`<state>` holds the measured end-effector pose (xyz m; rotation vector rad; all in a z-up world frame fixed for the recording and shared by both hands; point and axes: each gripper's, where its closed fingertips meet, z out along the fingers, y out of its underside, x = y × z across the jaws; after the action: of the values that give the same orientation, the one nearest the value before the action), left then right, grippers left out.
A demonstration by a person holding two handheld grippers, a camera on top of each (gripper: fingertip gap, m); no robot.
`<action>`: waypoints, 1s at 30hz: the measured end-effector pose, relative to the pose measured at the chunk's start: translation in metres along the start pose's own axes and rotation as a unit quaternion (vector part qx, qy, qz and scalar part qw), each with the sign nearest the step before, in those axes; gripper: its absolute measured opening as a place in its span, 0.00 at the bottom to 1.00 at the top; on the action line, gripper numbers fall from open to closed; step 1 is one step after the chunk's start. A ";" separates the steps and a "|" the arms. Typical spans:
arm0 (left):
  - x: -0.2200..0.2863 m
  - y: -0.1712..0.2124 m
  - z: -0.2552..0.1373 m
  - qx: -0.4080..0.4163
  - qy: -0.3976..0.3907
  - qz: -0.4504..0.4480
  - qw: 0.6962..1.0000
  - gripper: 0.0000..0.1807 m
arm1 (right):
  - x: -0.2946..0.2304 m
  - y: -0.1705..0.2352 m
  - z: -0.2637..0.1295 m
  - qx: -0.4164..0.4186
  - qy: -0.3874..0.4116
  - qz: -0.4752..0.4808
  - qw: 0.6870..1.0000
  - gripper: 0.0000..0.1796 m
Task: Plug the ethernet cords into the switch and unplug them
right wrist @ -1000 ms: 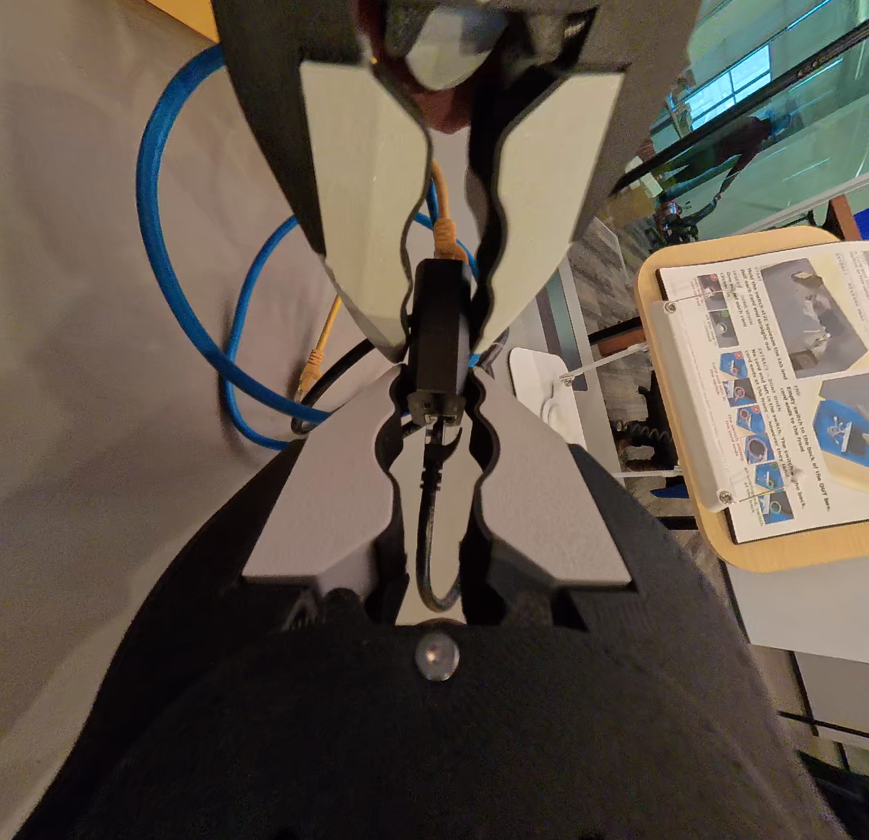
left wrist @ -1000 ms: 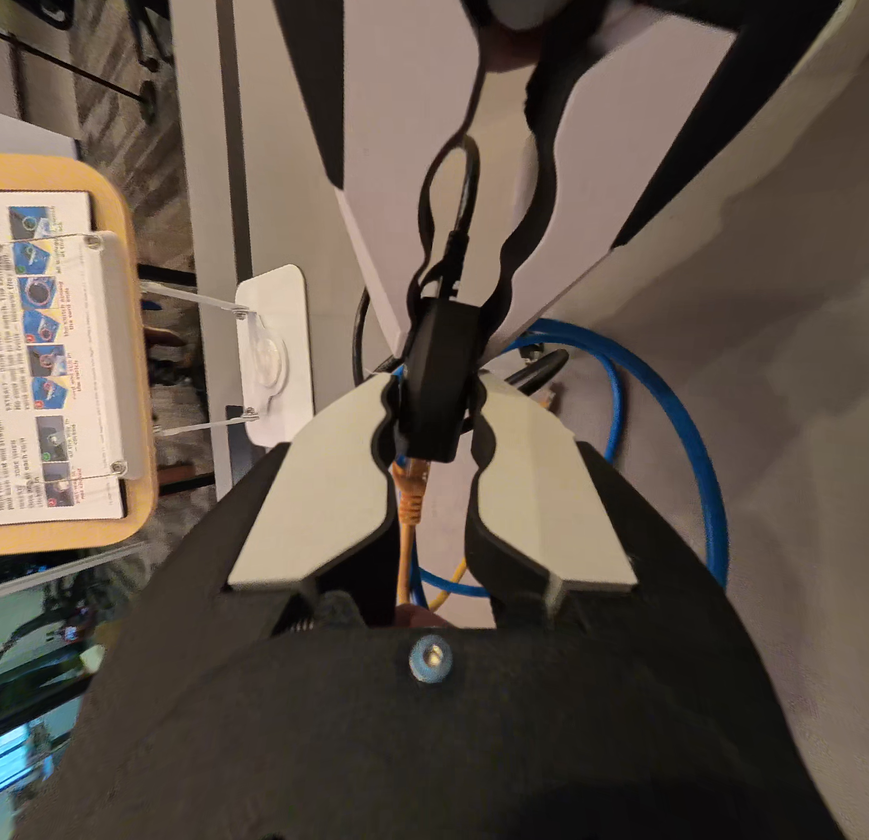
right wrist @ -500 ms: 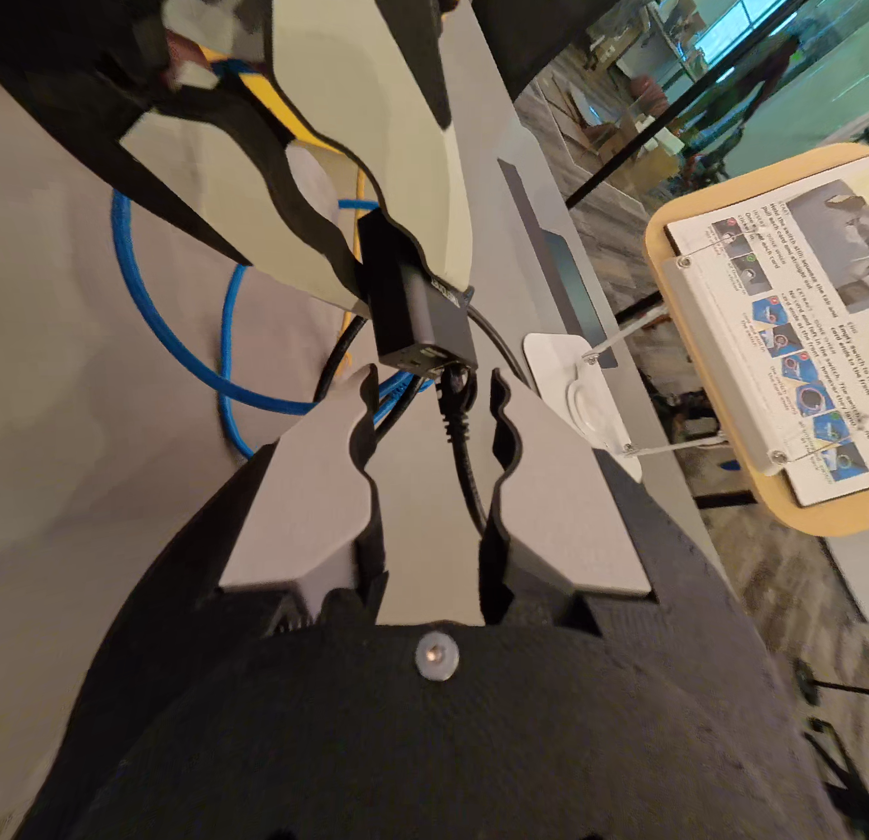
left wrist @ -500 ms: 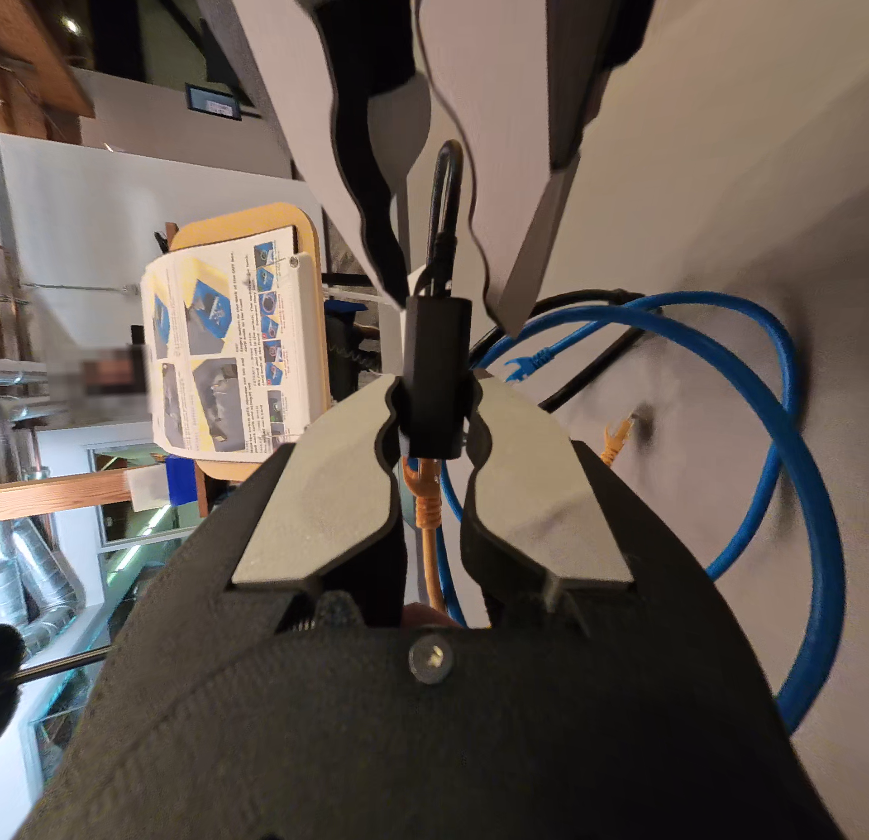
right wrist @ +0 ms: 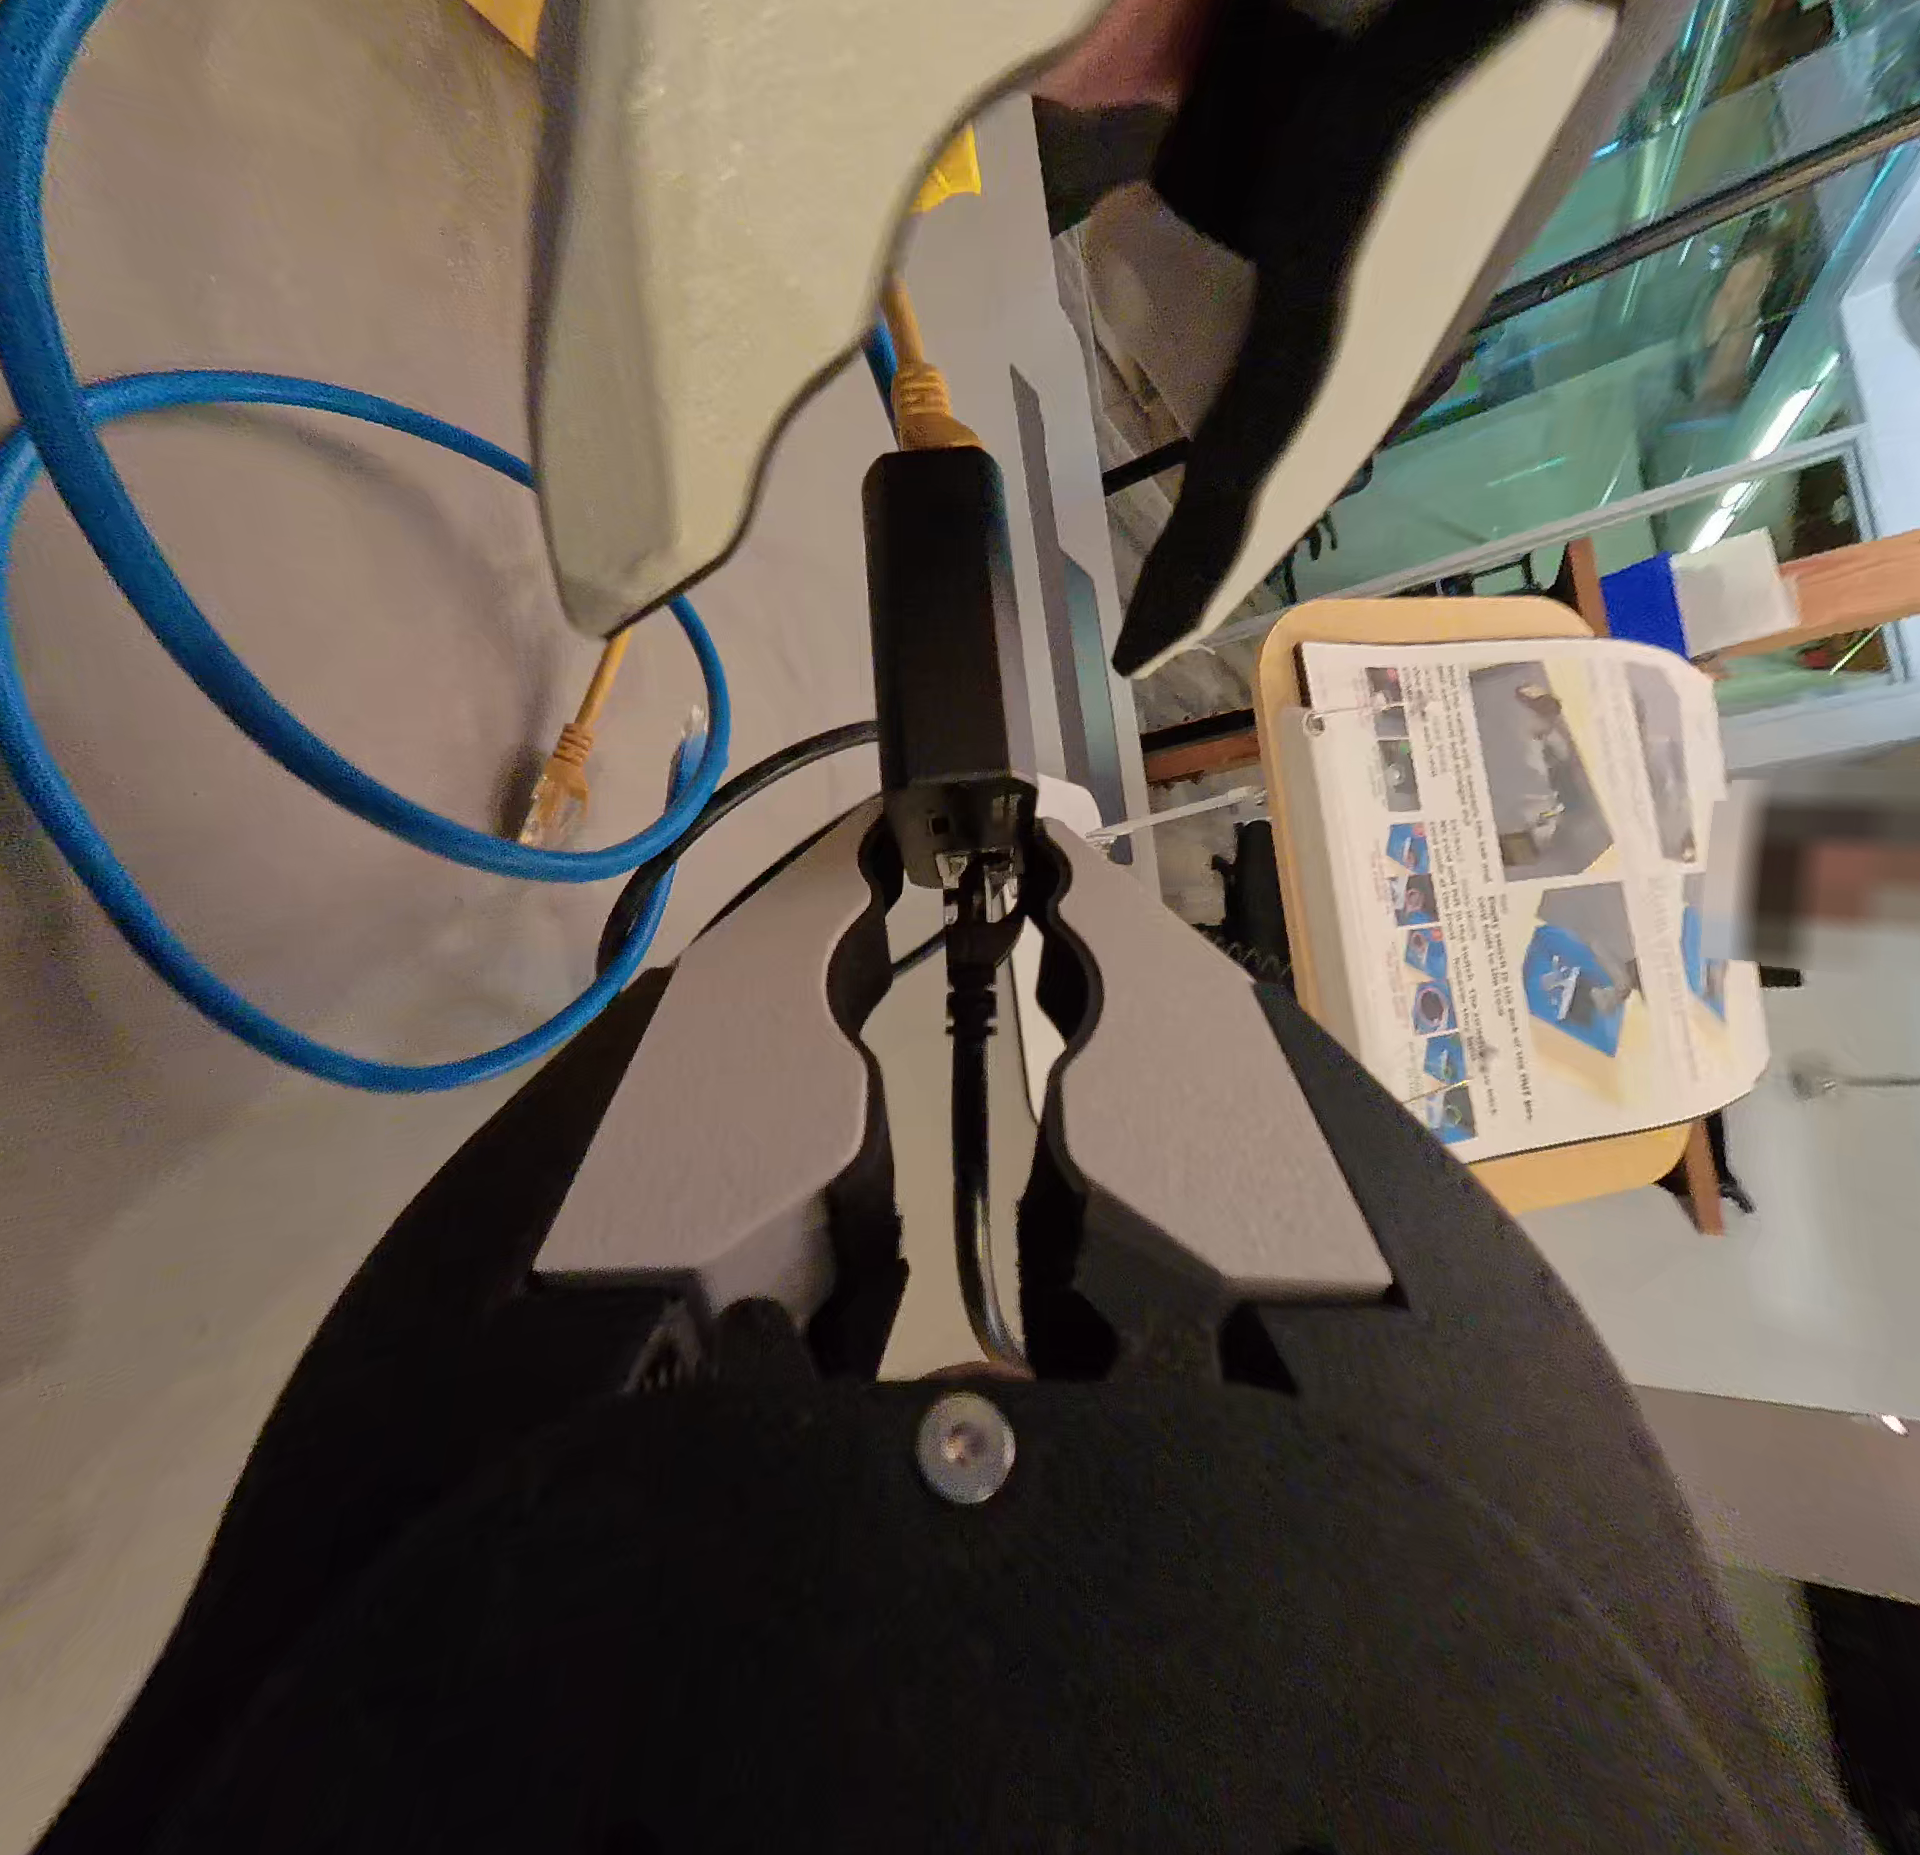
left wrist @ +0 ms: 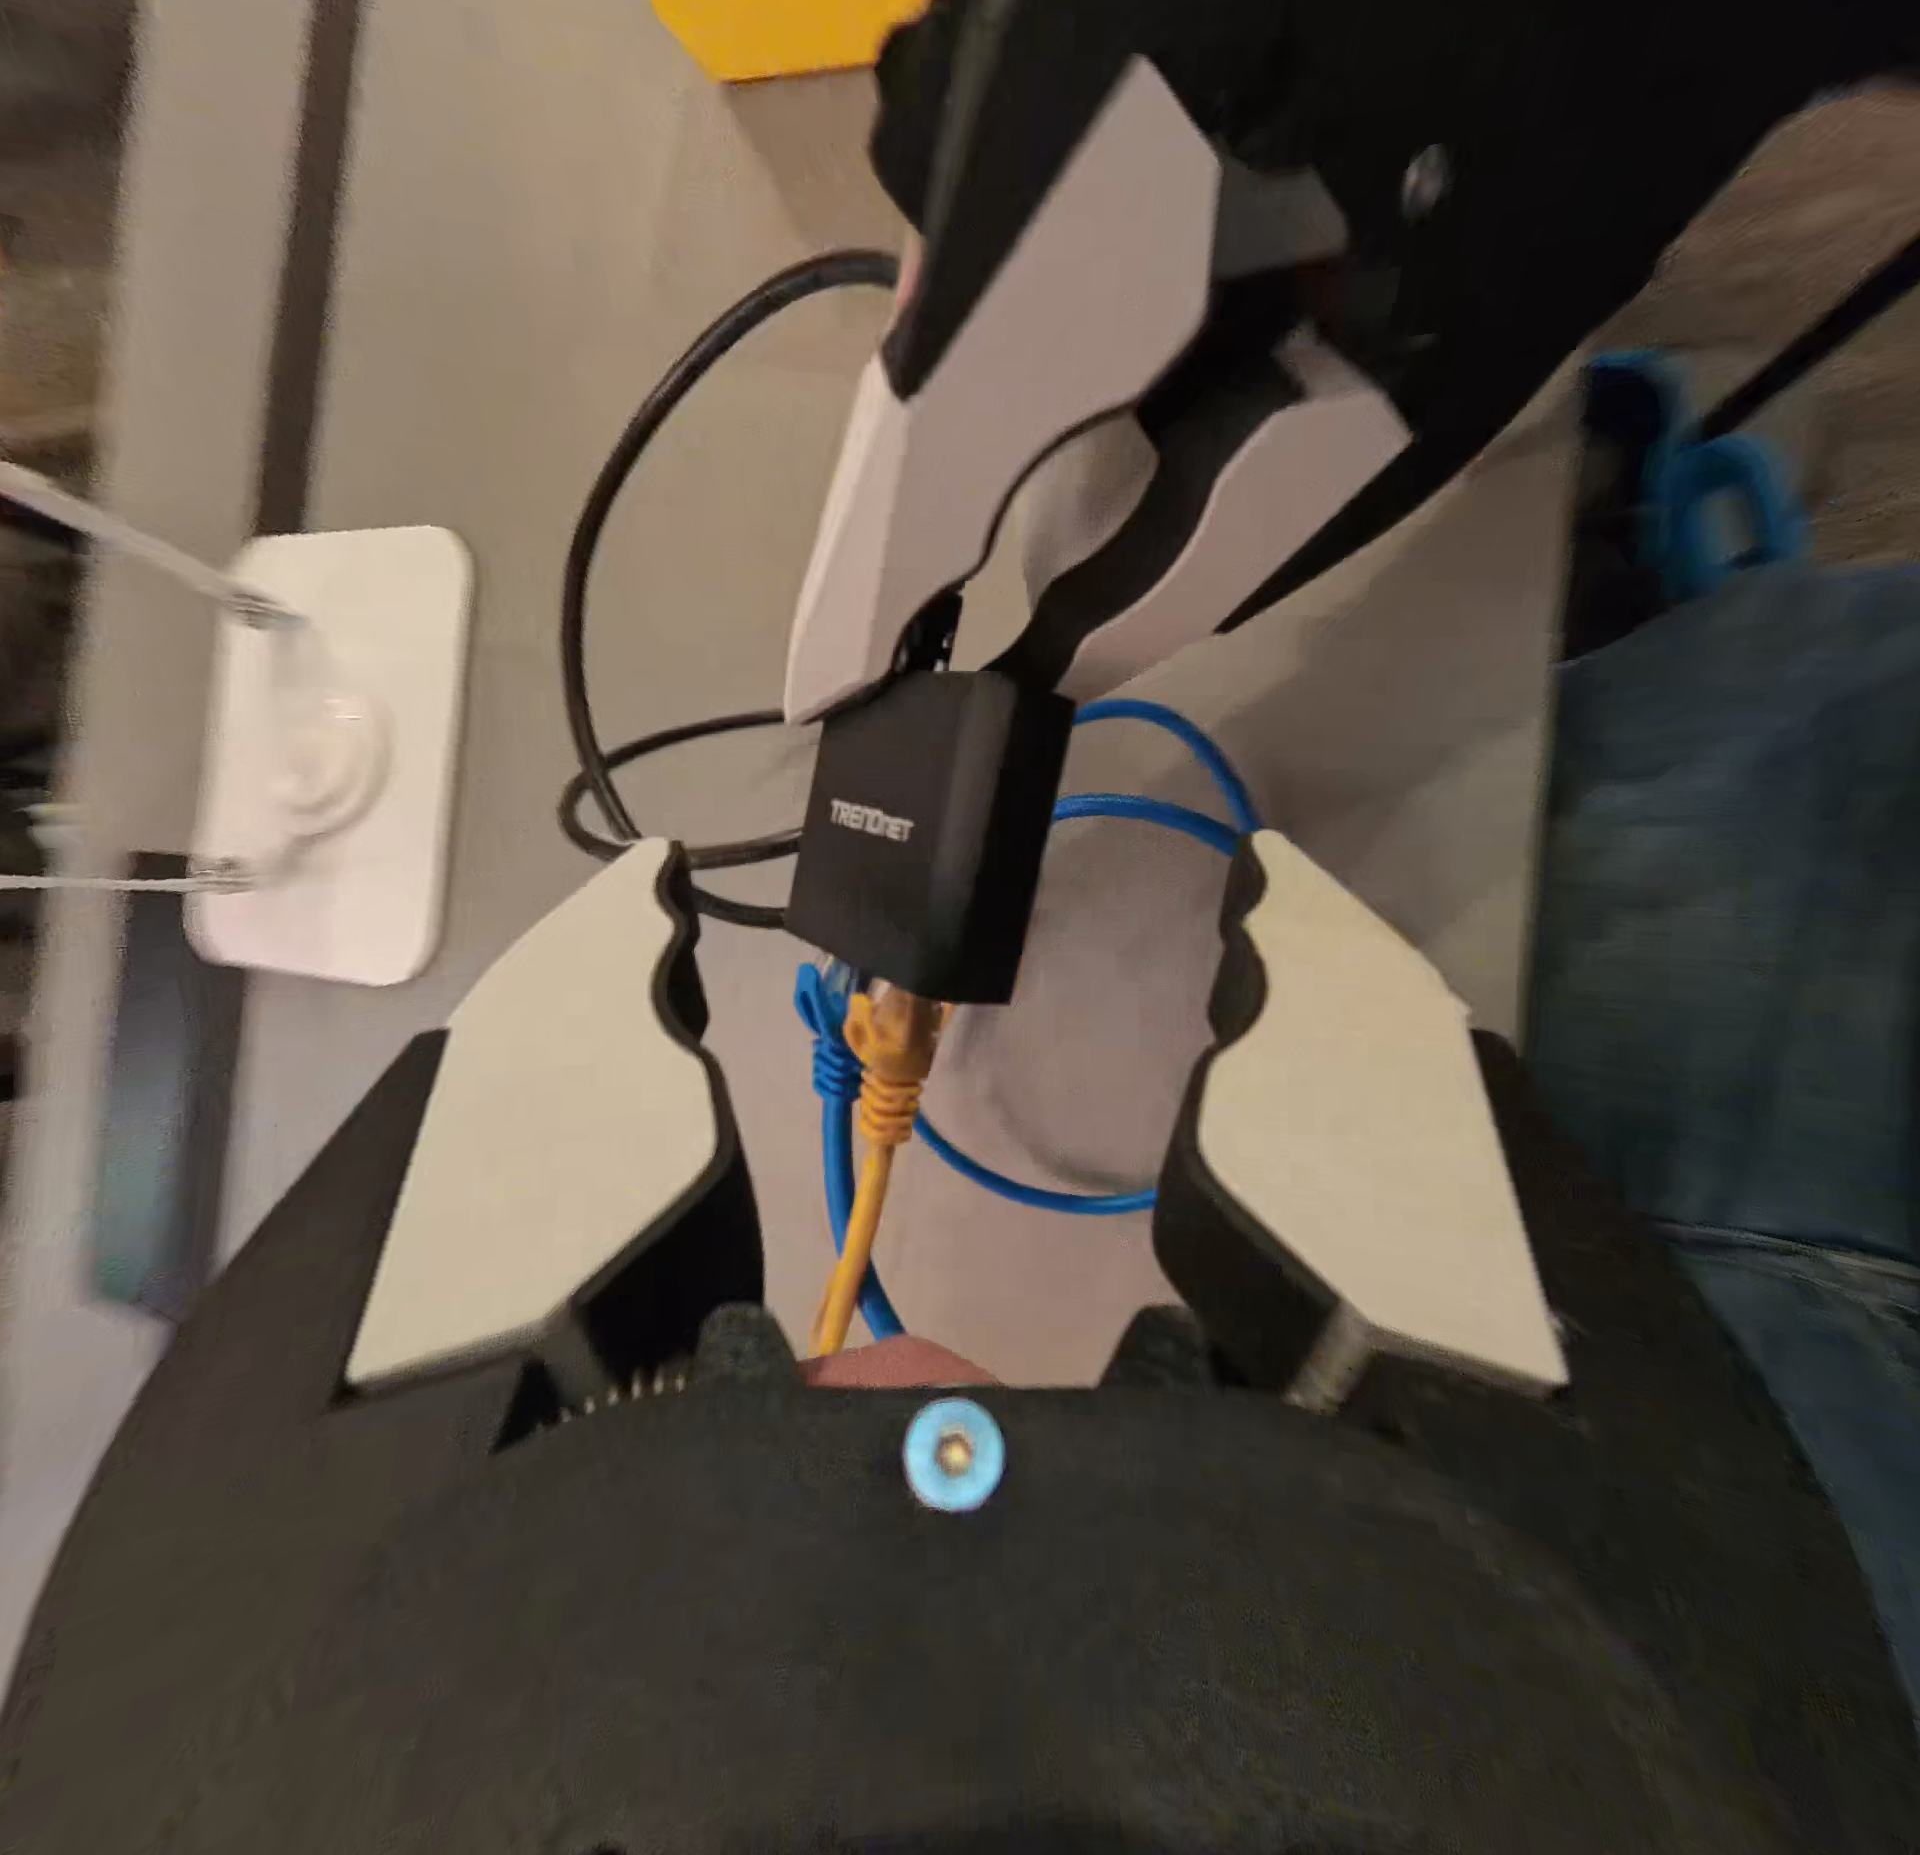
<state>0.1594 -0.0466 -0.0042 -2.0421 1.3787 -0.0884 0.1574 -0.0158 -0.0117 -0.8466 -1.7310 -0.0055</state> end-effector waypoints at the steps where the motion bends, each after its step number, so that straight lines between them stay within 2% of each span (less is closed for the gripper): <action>1: 0.001 0.000 -0.002 0.003 0.038 -0.023 0.999 0.54 | 0.001 -0.002 0.000 0.002 0.006 -0.008 1.000 0.12; 5: 0.005 0.011 0.001 -0.022 0.161 -0.059 0.985 0.53 | 0.001 -0.013 -0.004 0.023 0.017 -0.029 0.999 0.12; 9: 0.021 0.015 0.003 -0.035 0.273 -0.076 0.958 0.44 | -0.001 -0.023 -0.009 0.040 0.016 -0.048 0.998 0.12; 11: 0.030 0.013 0.005 -0.036 0.299 -0.071 0.951 0.41 | -0.002 -0.024 -0.009 0.041 0.015 -0.056 0.997 0.12; 17: 0.029 0.016 0.011 -0.038 0.291 -0.082 0.952 0.38 | -0.007 -0.019 -0.005 0.052 0.006 -0.028 0.998 0.13; 19: 0.026 0.018 0.015 -0.041 0.281 -0.092 0.954 0.38 | -0.012 -0.015 -0.002 0.051 -0.033 0.018 0.998 0.14; 20: 0.025 0.021 0.017 -0.048 0.271 -0.091 0.957 0.38 | -0.014 -0.012 0.000 0.045 -0.057 0.046 0.996 0.16; 21: 0.023 0.025 0.019 -0.056 0.261 -0.086 0.960 0.38 | -0.013 -0.009 0.001 0.042 -0.069 0.073 0.994 0.26; 22: 0.022 0.028 0.020 -0.060 0.253 -0.087 0.962 0.37 | -0.011 -0.005 0.002 0.034 -0.075 0.087 0.993 0.30; 30: 0.015 0.033 0.013 -0.050 0.201 -0.078 0.975 0.37 | -0.016 0.008 -0.027 0.031 -0.199 0.165 0.965 0.02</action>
<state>0.1446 -0.0606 -0.0371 -2.3034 1.4773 -0.5376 0.1853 -0.0296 -0.0192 -1.1370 -1.9250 0.4697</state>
